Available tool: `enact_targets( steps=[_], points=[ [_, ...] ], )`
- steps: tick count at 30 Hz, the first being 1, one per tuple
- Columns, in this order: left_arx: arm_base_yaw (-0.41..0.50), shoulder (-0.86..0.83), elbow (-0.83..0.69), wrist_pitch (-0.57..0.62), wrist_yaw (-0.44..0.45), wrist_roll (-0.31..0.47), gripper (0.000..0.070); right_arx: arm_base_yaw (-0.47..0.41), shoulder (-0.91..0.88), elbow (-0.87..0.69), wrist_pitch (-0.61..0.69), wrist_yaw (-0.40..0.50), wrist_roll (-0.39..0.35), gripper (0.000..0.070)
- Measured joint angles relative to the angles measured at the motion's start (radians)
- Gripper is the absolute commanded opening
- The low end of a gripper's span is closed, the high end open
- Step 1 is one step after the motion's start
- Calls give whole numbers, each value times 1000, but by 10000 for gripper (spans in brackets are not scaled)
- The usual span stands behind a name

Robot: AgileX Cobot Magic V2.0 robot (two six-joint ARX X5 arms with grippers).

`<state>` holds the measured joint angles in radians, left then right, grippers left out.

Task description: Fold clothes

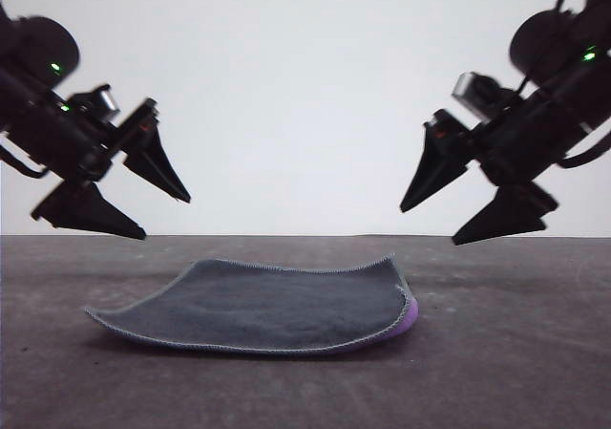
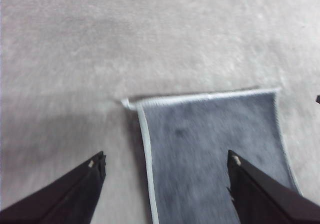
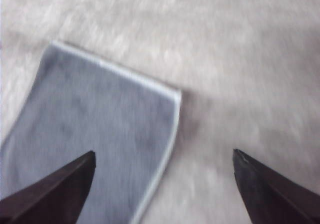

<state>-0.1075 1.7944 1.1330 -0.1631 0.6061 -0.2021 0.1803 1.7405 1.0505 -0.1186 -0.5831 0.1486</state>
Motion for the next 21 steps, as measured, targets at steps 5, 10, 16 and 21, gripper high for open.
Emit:
enact_targets(
  steps=[5,10,16,21],
  points=[
    [-13,123,120,-66,21,-1,470,10,95,82,4,-42,26,556],
    [-26,206,184,-87,53,-1,470,26,168,112,1,-47,43,555],
    [-46,243,201,-62,62,-1,470,45,194,116,7,-48,52,554],
    [-63,255,207,-38,71,-1,470,57,199,117,26,-45,64,508]
  ],
)
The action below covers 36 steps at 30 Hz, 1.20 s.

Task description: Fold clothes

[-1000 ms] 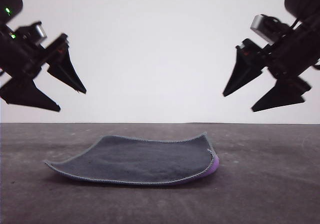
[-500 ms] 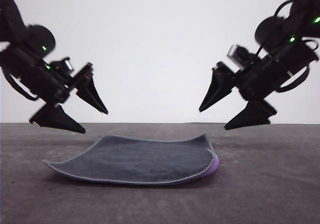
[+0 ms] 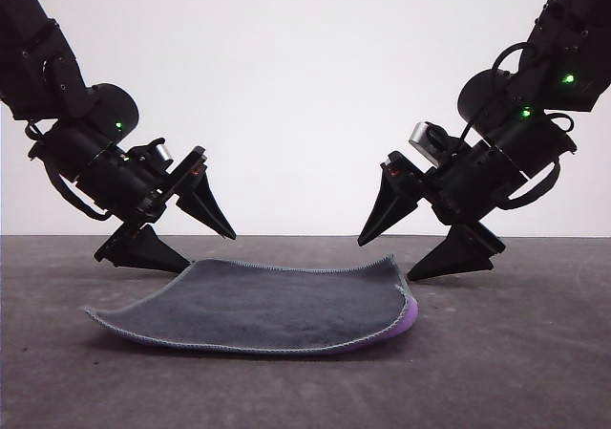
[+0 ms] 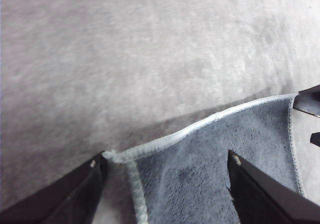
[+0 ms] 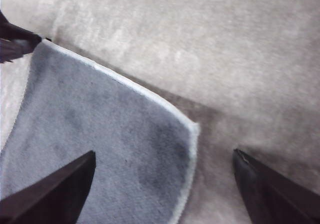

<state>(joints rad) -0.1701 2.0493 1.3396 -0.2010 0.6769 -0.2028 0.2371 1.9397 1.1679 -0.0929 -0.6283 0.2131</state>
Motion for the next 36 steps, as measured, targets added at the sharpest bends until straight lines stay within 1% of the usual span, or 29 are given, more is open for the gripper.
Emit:
enact_targets(
  steps=[1,3,5,7,11,13,15,16,17,25,29,31,33,36],
  points=[
    [-3,0,0,1,0,0,470,2,0,0,3,0,3,471],
    [-8,1,0,3,0,0,469,5,0,0,11,0,7,370],
    [-11,1,0,3,0,0,451,10,0,0,19,0,11,270],
    [-12,1,0,1,0,0,375,13,0,0,24,0,13,193],
    [-14,8,0,-6,1,0,256,17,0,0,29,0,15,75],
    [-15,11,0,-11,0,0,171,18,0,0,29,0,18,18],
    [-16,14,0,-15,0,0,65,18,1,0,28,0,20,6],
    [-17,14,0,-17,0,0,24,18,1,0,28,0,19,6],
    [-17,14,0,-17,0,0,5,18,2,0,28,0,19,6],
    [-17,14,0,-17,2,0,3,15,3,0,29,0,19,6],
    [-17,14,0,-33,33,0,3,8,3,0,16,-22,19,6],
    [-17,14,2,-60,45,0,4,3,3,0,-1,-41,18,6],
    [-17,14,14,-113,51,5,4,-2,3,1,-19,-58,16,6],
    [-17,14,51,-193,54,32,4,-10,3,6,-64,-89,5,6]
  ],
)
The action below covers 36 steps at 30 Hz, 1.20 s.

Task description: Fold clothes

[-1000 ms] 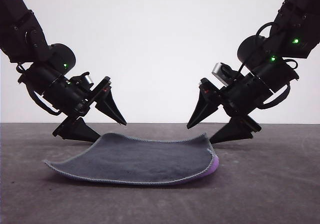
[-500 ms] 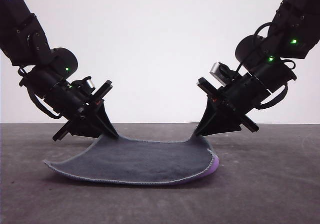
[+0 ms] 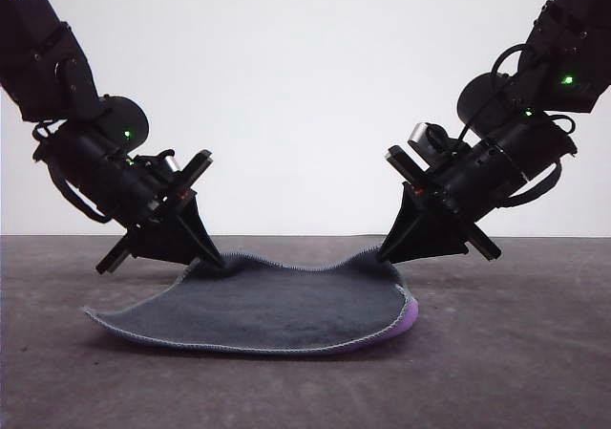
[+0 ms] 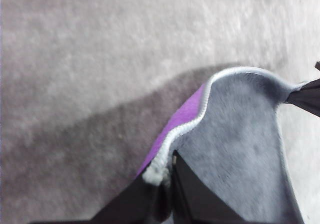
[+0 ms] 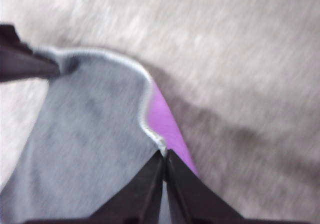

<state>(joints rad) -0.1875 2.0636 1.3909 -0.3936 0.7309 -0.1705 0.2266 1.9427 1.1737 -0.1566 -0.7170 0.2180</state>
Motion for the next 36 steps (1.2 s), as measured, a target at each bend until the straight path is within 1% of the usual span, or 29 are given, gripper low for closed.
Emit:
enact_targets(
  steps=[5,13,16,18,25,29,33,36],
  points=[
    [0,-7,37,-110,1,53,4,-10,1,44,-137,-17,-52,6],
    [0,-49,70,-295,1,134,4,-11,1,189,-448,-48,-185,6],
    [1,-56,70,-346,1,164,4,-11,1,225,-544,-60,-229,6],
    [2,-57,70,-382,1,180,4,-11,1,228,-591,-73,-252,6],
    [2,-84,70,-487,1,224,4,-2,1,228,-758,-74,-344,6],
    [2,-109,71,-563,1,258,4,18,1,228,-814,-75,-388,6],
    [2,-111,72,-650,1,299,4,42,1,228,-848,-75,-410,6],
    [-2,-111,72,-688,1,318,4,60,1,228,-888,-75,-428,6]
  ],
)
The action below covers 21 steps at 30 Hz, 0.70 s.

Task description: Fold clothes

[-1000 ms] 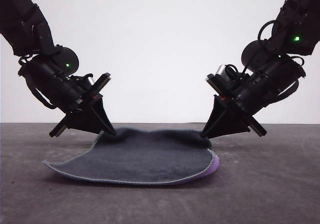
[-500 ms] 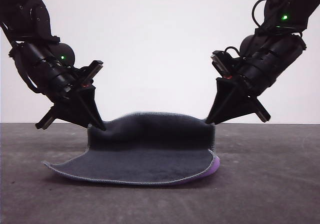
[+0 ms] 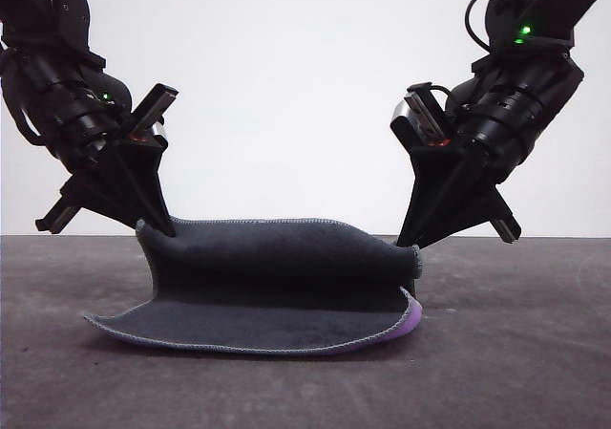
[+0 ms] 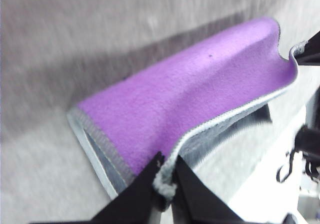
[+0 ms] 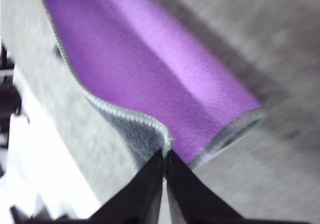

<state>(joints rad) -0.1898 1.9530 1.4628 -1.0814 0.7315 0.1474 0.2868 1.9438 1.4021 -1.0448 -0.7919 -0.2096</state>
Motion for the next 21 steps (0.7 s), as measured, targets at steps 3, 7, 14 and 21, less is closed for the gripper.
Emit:
enact_targets(
  steps=[3,7,14,21],
  points=[
    [-10,0,0,-29,0,12,4,12,0,0,-42,0,-16,6],
    [-25,0,0,-80,0,27,4,20,0,0,-77,0,-40,6],
    [-34,0,0,-152,0,52,4,21,0,0,-110,2,-52,6],
    [-37,0,0,-210,0,70,4,21,0,0,-135,4,-55,7]
  ],
)
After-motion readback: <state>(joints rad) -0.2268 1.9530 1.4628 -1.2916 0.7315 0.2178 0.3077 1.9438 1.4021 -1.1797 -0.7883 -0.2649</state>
